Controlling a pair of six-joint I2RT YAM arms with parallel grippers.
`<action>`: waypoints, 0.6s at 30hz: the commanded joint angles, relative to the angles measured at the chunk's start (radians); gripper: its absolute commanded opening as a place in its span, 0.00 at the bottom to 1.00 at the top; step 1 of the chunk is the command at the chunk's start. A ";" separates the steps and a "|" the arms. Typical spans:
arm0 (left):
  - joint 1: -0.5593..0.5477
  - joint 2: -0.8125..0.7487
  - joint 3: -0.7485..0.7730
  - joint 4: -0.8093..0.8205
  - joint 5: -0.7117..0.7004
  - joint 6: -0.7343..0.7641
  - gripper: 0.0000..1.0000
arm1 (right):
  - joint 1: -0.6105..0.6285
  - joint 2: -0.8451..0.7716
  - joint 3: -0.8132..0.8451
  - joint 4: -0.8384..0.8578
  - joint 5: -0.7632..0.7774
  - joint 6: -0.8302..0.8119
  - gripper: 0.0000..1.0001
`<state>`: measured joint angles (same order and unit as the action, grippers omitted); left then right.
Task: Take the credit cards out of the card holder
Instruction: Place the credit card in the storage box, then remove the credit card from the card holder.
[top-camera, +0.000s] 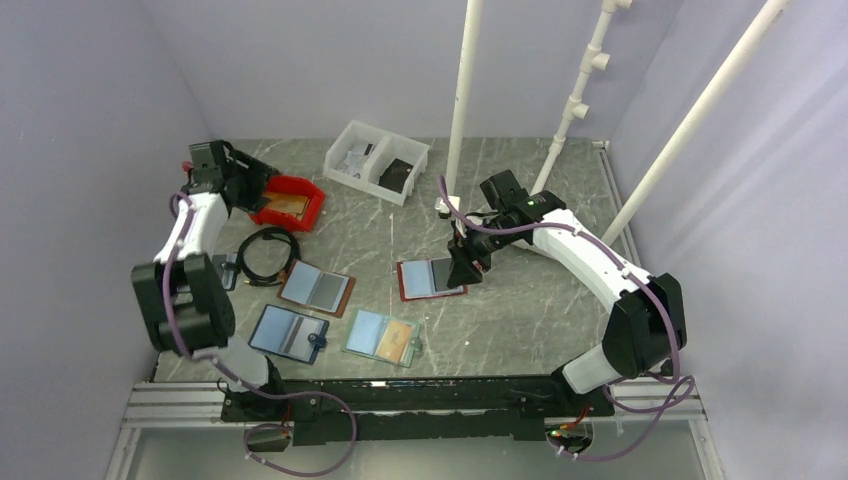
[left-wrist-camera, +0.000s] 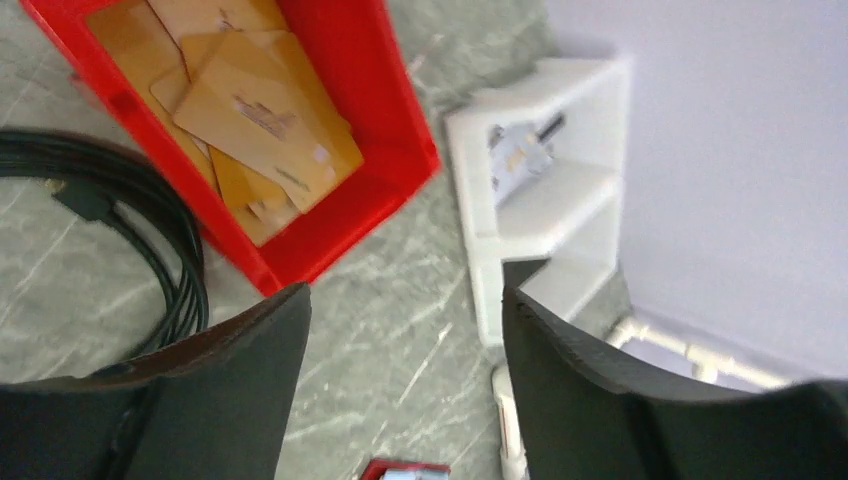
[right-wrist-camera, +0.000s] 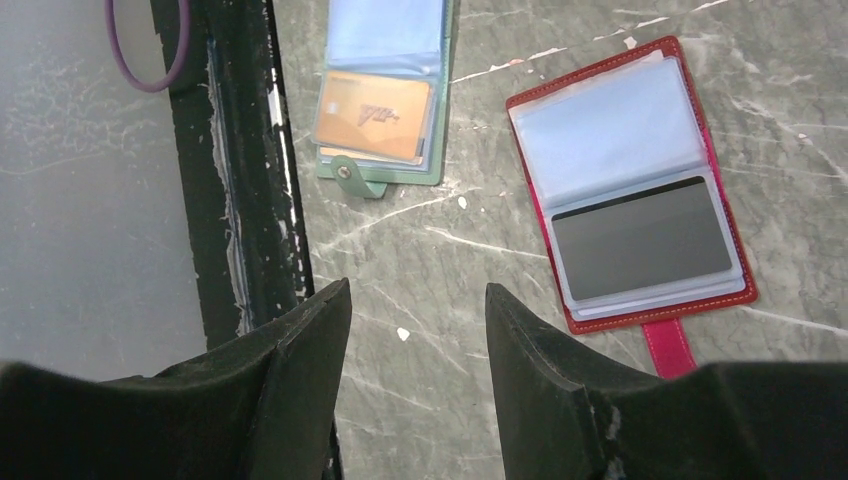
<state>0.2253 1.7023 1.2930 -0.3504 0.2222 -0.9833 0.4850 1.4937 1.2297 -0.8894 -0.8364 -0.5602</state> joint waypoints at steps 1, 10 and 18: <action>0.011 -0.249 -0.111 0.027 0.007 0.081 0.79 | -0.006 -0.067 -0.006 0.015 0.003 -0.058 0.54; 0.106 -0.643 -0.451 0.182 0.216 0.146 0.99 | -0.026 -0.182 -0.051 0.037 -0.015 -0.115 0.56; 0.119 -0.791 -0.651 0.462 0.644 0.086 0.98 | -0.046 -0.308 -0.149 0.190 -0.048 -0.132 0.58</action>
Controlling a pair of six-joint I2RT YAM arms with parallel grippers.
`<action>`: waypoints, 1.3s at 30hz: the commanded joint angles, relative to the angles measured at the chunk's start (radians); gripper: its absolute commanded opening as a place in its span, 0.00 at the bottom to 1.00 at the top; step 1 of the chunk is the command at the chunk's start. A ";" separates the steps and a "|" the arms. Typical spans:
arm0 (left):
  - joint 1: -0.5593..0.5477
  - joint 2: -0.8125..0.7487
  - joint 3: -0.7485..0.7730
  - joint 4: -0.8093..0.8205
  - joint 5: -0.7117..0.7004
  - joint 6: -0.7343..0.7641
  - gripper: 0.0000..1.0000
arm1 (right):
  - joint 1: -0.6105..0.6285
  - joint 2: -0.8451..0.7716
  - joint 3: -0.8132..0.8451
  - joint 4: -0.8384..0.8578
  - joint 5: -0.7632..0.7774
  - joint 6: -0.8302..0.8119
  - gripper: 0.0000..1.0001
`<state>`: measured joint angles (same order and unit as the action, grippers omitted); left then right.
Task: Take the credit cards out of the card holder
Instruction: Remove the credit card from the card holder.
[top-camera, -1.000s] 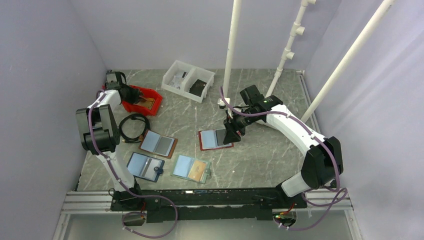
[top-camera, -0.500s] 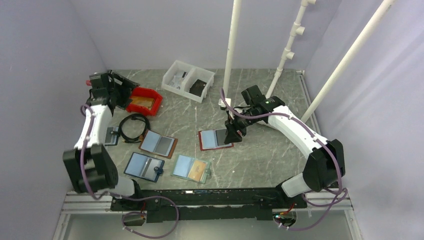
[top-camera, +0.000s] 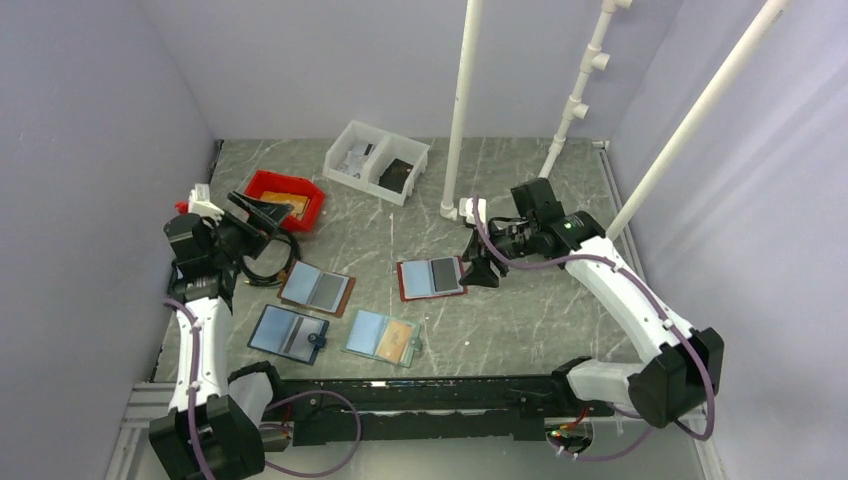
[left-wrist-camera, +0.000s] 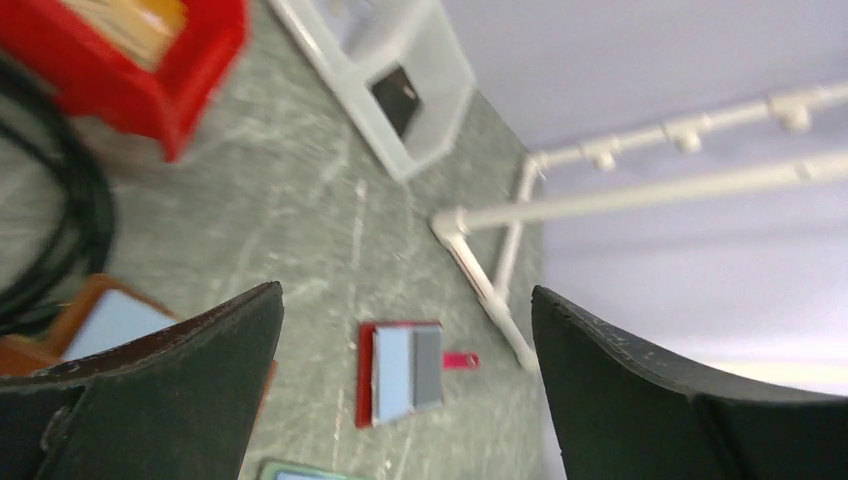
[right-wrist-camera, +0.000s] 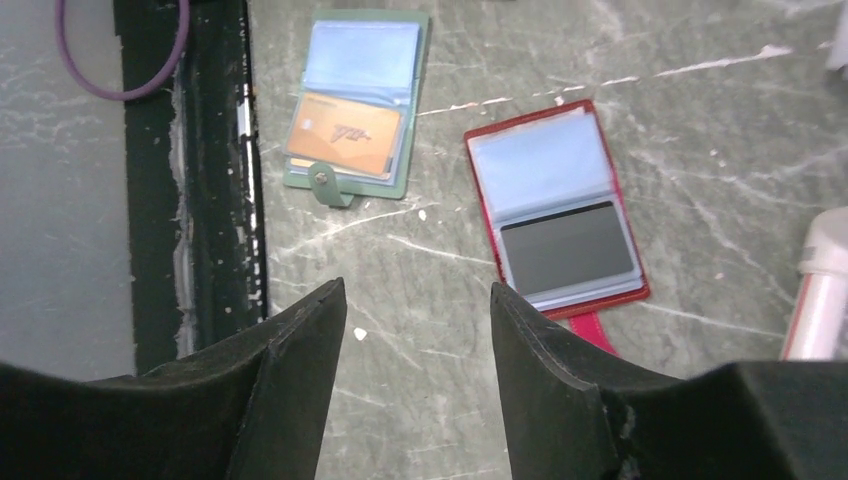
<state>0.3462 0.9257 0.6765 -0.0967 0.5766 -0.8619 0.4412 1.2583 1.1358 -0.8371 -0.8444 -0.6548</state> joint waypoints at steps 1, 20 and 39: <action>-0.018 -0.008 -0.044 0.213 0.336 -0.039 0.97 | -0.002 -0.091 -0.088 0.191 -0.054 -0.054 0.61; -0.810 -0.037 -0.281 0.424 -0.137 -0.063 0.93 | 0.029 0.184 -0.212 0.568 0.133 0.409 0.49; -0.897 0.590 -0.164 0.899 -0.154 -0.162 0.61 | -0.035 0.342 -0.246 0.727 0.370 0.829 0.31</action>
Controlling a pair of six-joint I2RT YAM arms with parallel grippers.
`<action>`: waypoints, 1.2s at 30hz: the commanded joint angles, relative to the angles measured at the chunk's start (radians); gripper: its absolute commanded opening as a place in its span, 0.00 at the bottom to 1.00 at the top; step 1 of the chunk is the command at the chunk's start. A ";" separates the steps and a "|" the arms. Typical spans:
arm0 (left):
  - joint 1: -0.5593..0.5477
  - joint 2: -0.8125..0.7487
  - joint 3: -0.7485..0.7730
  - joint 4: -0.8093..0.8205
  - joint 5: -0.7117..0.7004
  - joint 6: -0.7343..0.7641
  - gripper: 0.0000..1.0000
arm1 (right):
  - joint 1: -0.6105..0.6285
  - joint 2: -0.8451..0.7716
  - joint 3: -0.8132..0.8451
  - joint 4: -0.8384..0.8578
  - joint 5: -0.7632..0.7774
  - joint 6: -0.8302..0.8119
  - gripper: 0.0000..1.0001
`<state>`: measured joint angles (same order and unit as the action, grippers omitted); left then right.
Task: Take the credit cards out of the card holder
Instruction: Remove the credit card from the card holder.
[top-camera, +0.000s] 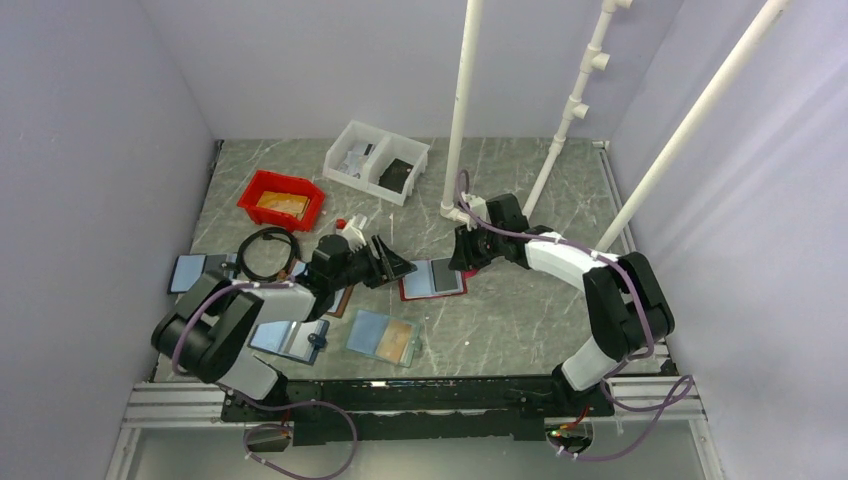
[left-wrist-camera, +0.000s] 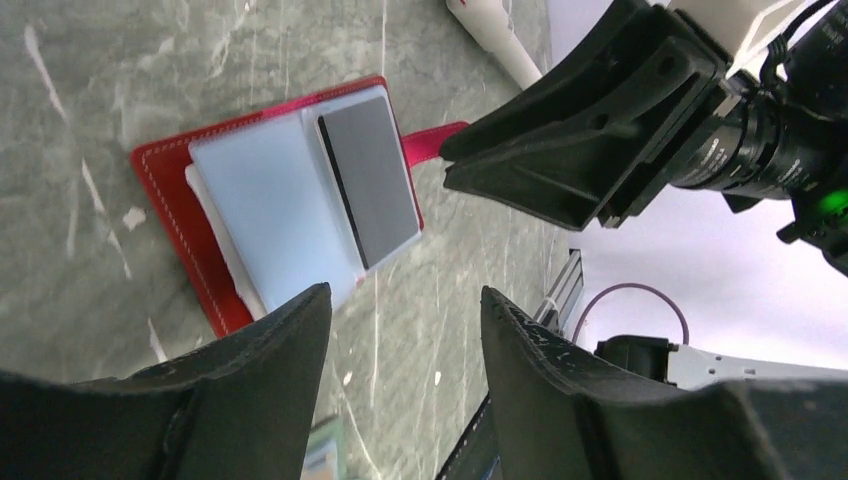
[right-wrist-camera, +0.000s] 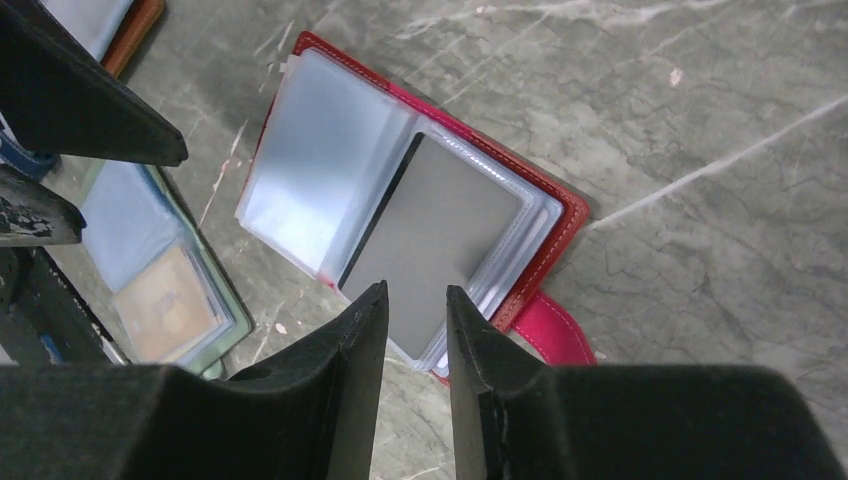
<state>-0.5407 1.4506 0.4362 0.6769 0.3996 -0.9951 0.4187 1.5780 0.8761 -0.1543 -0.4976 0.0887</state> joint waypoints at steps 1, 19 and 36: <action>-0.014 0.083 0.091 0.113 0.021 -0.024 0.60 | -0.013 0.029 0.014 0.043 0.022 0.089 0.31; -0.063 0.345 0.243 0.042 0.025 -0.075 0.47 | -0.020 0.111 0.041 0.017 0.013 0.119 0.31; -0.081 0.467 0.250 0.103 0.044 -0.117 0.46 | -0.044 0.155 0.050 0.000 -0.055 0.123 0.29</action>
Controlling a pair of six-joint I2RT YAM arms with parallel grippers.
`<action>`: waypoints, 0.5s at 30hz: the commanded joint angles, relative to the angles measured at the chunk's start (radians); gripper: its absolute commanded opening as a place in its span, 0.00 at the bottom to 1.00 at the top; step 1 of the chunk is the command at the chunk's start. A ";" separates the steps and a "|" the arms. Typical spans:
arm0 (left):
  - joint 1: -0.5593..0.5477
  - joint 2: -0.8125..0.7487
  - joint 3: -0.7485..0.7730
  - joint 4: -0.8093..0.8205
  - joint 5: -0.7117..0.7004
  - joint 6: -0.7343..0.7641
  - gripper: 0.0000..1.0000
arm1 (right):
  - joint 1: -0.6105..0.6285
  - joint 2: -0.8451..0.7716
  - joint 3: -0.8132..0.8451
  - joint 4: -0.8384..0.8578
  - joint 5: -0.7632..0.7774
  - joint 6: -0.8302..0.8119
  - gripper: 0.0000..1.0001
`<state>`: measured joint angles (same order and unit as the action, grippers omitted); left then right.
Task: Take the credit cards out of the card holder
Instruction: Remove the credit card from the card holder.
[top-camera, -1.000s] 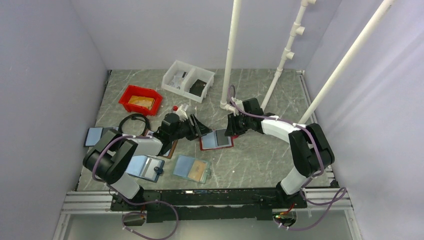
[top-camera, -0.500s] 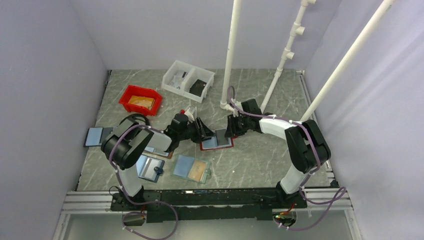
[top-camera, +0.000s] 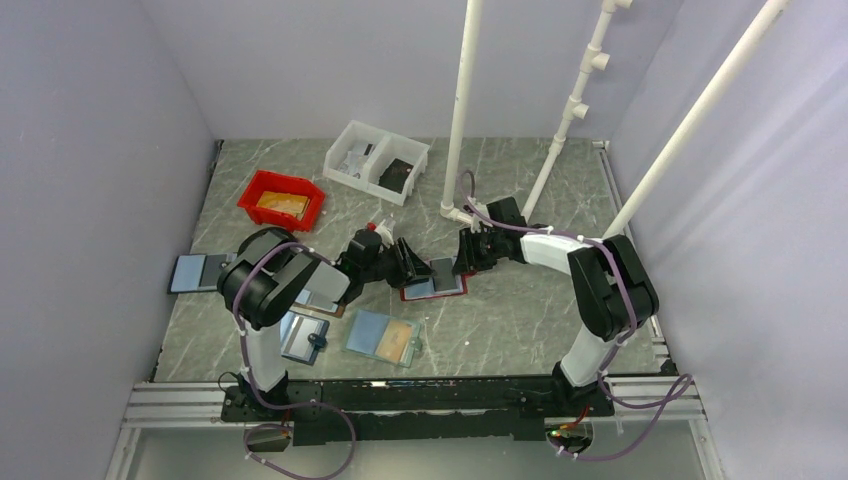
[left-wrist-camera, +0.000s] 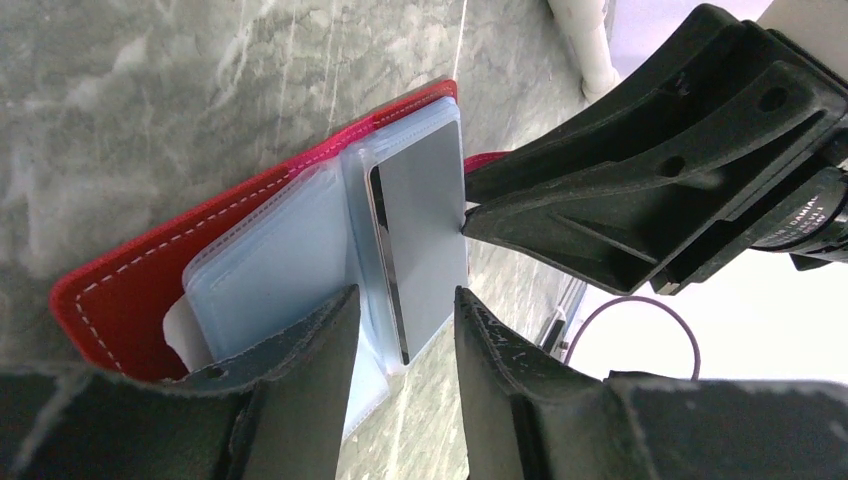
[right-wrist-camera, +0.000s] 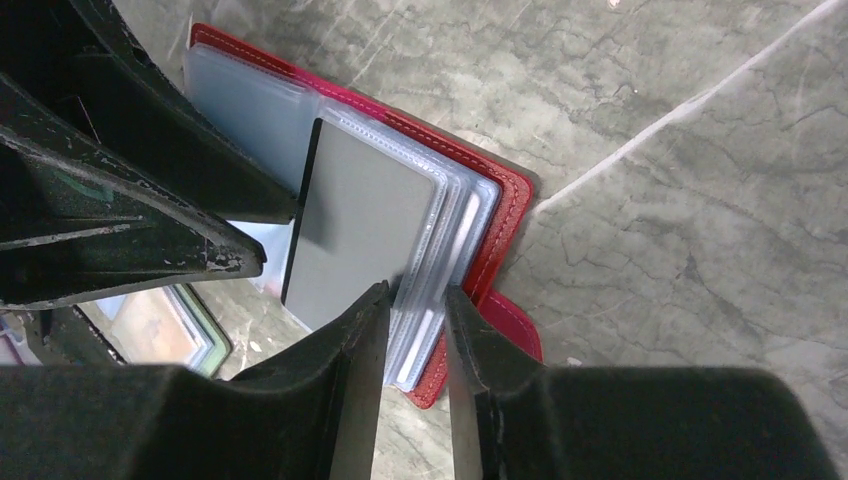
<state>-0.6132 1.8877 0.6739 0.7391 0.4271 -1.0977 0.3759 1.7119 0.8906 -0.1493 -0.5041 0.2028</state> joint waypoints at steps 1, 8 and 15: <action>-0.007 0.032 0.010 0.043 0.016 -0.014 0.45 | -0.002 0.024 0.037 -0.006 -0.058 0.009 0.27; -0.008 0.044 0.002 0.055 0.015 -0.022 0.44 | 0.020 0.062 0.056 -0.020 -0.154 0.002 0.10; -0.008 0.045 -0.016 0.085 0.024 -0.032 0.38 | 0.049 0.086 0.073 -0.038 -0.171 -0.010 0.00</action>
<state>-0.6113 1.9141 0.6697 0.7841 0.4362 -1.1233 0.3801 1.7714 0.9428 -0.1745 -0.5949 0.1936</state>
